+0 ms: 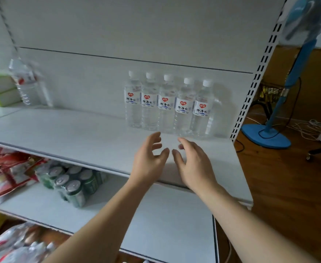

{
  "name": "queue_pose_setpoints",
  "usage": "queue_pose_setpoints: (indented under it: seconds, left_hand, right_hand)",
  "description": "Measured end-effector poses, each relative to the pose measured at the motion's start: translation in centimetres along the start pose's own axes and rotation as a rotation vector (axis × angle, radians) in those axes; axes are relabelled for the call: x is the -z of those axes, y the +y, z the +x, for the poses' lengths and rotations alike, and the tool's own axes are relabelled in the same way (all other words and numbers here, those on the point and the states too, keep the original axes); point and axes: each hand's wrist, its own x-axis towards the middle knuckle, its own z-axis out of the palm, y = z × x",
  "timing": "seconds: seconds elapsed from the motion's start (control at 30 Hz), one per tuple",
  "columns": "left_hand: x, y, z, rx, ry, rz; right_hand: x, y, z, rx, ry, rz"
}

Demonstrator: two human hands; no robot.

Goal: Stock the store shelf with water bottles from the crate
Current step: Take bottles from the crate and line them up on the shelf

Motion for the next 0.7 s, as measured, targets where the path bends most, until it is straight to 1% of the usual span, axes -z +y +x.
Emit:
queue_pose_setpoints:
  seconds: [0.1,0.17,0.27,0.33,0.43,0.53,0.63,0.7]
  left_hand:
    - [5.3,0.7,-4.0,0.009,0.066,-0.028]
    - [9.1,0.7,-6.8,0.036,0.105,-0.018]
    - [14.7,-0.3,-11.2,0.088,0.145,0.008]
    - [18.1,-1.1,-14.6,0.143,0.170,0.048]
    - [22.2,-3.0,-20.3,0.260,0.199,0.080]
    - [25.3,-5.4,-26.0,0.357,0.181,0.062]
    - [28.2,-7.4,-31.5,0.442,0.172,0.199]
    - [29.9,-8.8,-34.6,0.486,0.180,0.322]
  right_hand:
    - [-1.4,-4.7,-2.5,0.162,-0.018,0.040]
    - [-2.6,-8.0,-4.4,0.246,-0.058,0.066]
    - [-4.6,-12.4,-7.7,0.346,-0.146,0.105]
    - [-6.1,-15.0,-10.4,0.375,-0.203,0.149]
    - [-8.8,-18.3,-15.0,0.399,-0.336,0.217]
    - [-11.4,-20.5,-19.6,0.427,-0.484,0.275]
    - [-13.9,-21.9,-24.3,0.439,-0.623,0.276]
    - [-15.3,-22.6,-27.2,0.460,-0.756,0.247]
